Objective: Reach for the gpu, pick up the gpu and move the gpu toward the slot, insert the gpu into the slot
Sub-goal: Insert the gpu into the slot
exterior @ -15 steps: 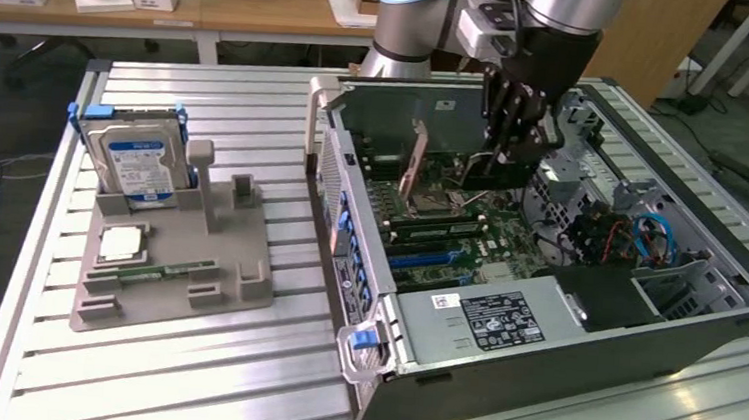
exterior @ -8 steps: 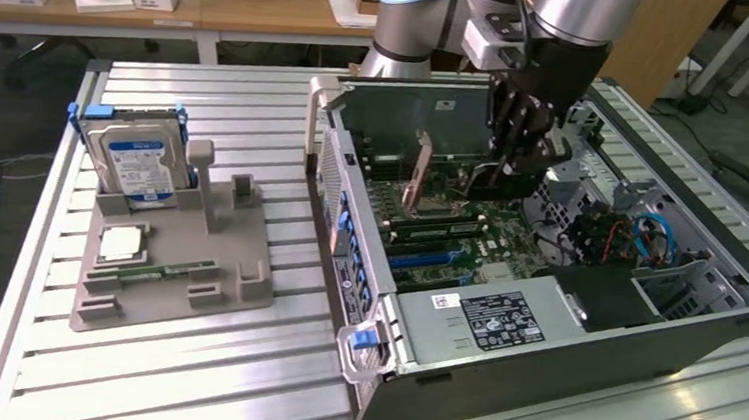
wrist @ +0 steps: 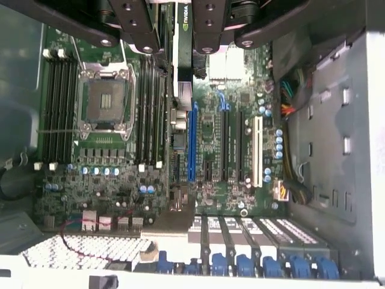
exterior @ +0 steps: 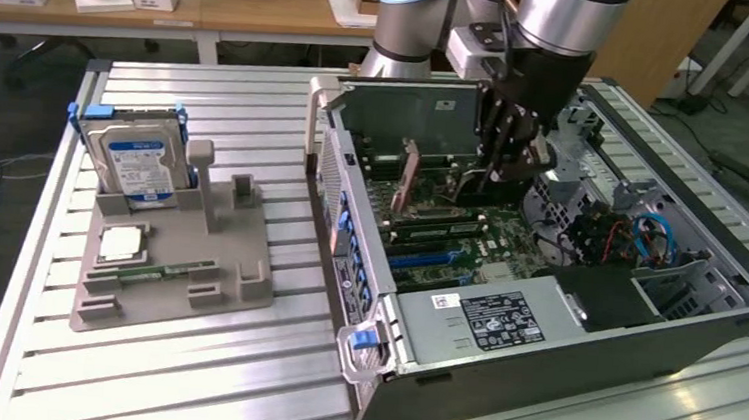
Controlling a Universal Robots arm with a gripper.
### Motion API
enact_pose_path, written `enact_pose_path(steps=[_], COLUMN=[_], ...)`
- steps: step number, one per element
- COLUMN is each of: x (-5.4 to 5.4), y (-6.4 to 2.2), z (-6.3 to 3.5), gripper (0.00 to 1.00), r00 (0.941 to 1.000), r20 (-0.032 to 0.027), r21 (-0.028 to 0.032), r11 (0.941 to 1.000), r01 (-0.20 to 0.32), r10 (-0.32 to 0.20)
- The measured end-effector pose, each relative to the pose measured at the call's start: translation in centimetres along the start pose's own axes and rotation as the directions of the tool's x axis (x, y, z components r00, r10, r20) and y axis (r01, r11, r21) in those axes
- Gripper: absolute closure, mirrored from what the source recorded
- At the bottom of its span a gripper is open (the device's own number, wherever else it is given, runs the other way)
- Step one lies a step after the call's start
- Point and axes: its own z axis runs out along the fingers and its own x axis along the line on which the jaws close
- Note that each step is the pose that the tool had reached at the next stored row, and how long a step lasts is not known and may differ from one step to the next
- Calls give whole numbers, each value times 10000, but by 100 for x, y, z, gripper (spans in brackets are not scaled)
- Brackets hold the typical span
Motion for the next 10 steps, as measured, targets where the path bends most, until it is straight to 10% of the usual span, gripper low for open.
enact_pose_path(steps=[10], x=[24], y=[66], z=[146], gripper=[74], r00=[10000], r20=[0], r21=[-1], r11=[10000], r01=[0], r10=[0])
